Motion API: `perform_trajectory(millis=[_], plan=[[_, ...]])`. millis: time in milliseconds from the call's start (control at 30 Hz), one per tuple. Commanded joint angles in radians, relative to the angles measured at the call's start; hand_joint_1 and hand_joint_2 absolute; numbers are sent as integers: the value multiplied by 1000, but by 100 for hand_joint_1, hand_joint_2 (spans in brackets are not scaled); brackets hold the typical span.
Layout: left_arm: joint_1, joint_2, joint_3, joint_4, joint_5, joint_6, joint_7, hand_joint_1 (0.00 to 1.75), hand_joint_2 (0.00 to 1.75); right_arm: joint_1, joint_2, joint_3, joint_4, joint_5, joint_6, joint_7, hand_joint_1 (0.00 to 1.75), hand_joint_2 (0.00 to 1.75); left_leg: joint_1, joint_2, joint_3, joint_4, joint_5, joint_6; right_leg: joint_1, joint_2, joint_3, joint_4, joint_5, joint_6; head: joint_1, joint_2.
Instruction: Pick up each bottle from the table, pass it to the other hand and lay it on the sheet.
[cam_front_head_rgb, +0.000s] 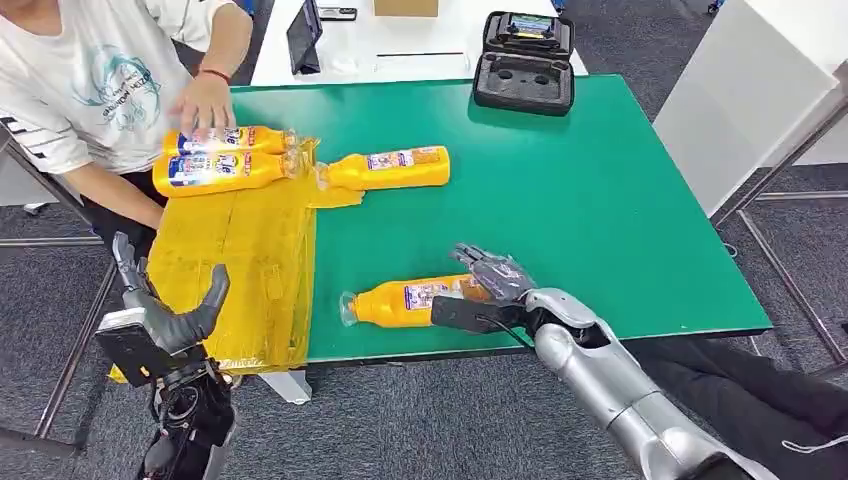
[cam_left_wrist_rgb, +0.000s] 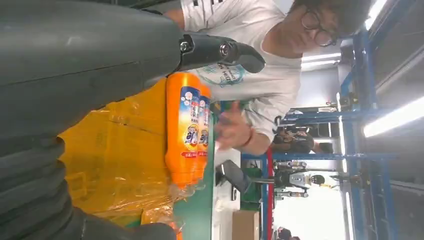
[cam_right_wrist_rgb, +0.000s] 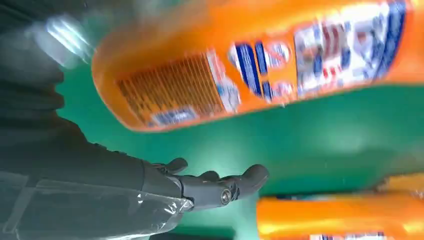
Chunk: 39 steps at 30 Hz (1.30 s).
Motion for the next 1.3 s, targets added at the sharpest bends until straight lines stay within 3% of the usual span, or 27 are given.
perform_trajectory(millis=[33,333,833,867,900,1033,1067,1100,1300], plan=[[-21,24,-27,78,28,-1,3,0,175,-140,29,88,227,-4,24,-11,0,175,-1,4,6,-1,-2,0,-1,3,4,-1,-1,0,0,0],[-18,16,-7,78,21,-1,3,0,175,-202,85,128,401,-25,42,-67,0,175,-1,2,4,-1,-1,0,-1,1,3,0,-1,0,0,0],[-19,21,-30,94,43,-1,3,0,175,-223,121,158,488,-40,47,-76,3,175,-1,1,6,-1,-1,0,0,0,5,-1,-1,0,0,0],[-16,21,-30,92,43,-1,3,0,175,-224,124,158,492,-43,47,-79,56,175,-1,2,8,-2,-2,0,0,1,6,-1,-2,0,0,0],[-17,22,-32,94,44,-1,3,0,175,-224,124,156,493,-46,48,-80,141,175,-1,1,6,-1,-1,0,-1,0,5,-1,-1,0,0,0],[-17,22,-32,94,44,-1,3,0,175,-224,124,156,493,-46,48,-80,141,175,-1,1,5,-1,-1,0,0,0,4,-1,-1,0,0,0],[-17,22,-32,94,44,-1,3,0,175,-224,124,156,493,-46,48,-80,171,175,-1,1,8,-2,-2,0,0,0,6,-1,-2,0,0,0],[-15,24,-38,92,48,-1,3,0,175,-222,121,154,495,-52,42,-87,175,175,-1,2,7,-2,-1,0,0,0,5,-1,-1,0,0,0],[-29,26,-44,106,55,-1,3,0,175,-223,120,148,494,-69,40,-97,175,175,-1,1,7,-2,-1,0,-1,-1,6,-1,-2,0,0,0]])
